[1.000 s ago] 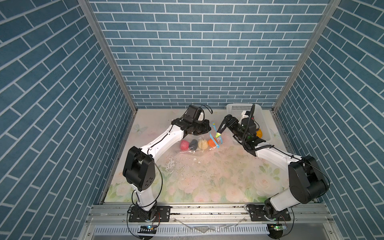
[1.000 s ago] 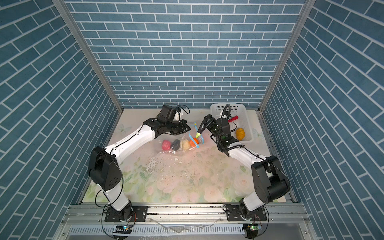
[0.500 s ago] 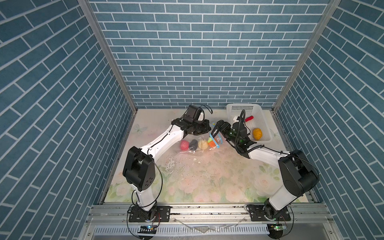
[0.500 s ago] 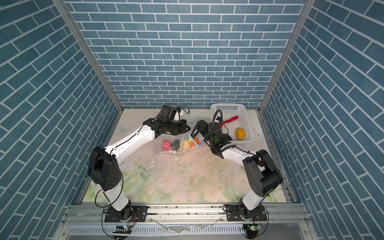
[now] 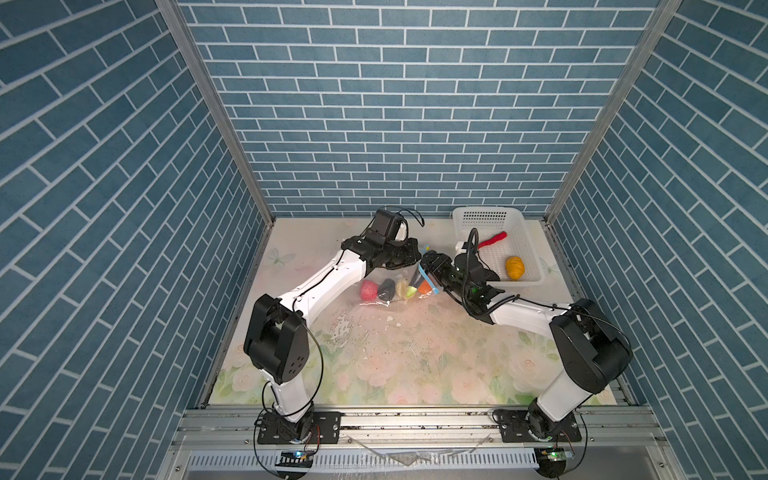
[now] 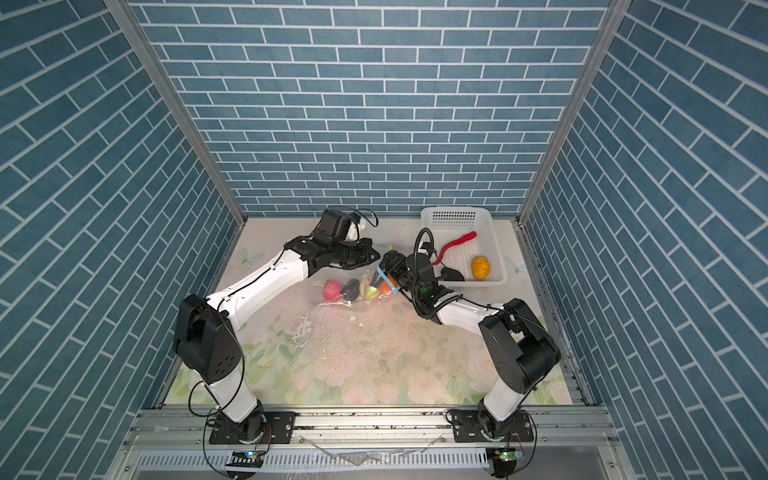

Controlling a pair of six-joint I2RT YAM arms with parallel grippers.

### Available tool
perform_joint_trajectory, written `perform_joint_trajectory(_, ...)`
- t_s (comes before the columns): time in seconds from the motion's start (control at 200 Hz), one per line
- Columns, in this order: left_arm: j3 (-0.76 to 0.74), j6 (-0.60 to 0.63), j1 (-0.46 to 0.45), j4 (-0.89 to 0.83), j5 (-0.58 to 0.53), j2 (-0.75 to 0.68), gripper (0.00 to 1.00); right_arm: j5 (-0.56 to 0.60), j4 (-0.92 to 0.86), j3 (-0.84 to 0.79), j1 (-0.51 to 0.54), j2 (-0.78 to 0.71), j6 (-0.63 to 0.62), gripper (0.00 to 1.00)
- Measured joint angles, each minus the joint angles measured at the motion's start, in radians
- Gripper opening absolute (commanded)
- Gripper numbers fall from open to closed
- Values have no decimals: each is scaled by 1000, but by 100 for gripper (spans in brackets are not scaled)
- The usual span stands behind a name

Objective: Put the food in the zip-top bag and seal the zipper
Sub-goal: 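Lower the eggplant into the bag mouth beside the left gripper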

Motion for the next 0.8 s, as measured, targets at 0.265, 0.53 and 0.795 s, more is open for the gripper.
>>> perform_joint_trajectory(0.265,-2,-3,7,1,0,-11,0,-6,-15,-22,0,0,9,51)
perform_joint_trajectory(0.53,-6,-6,14,3,3,-12,0,-13,-48,-22,0,-5,16,58)
perform_joint_trajectory(0.795,-17,-6,19,8,3,-23,0,-9,-137,-22,0,-74,-18,59)
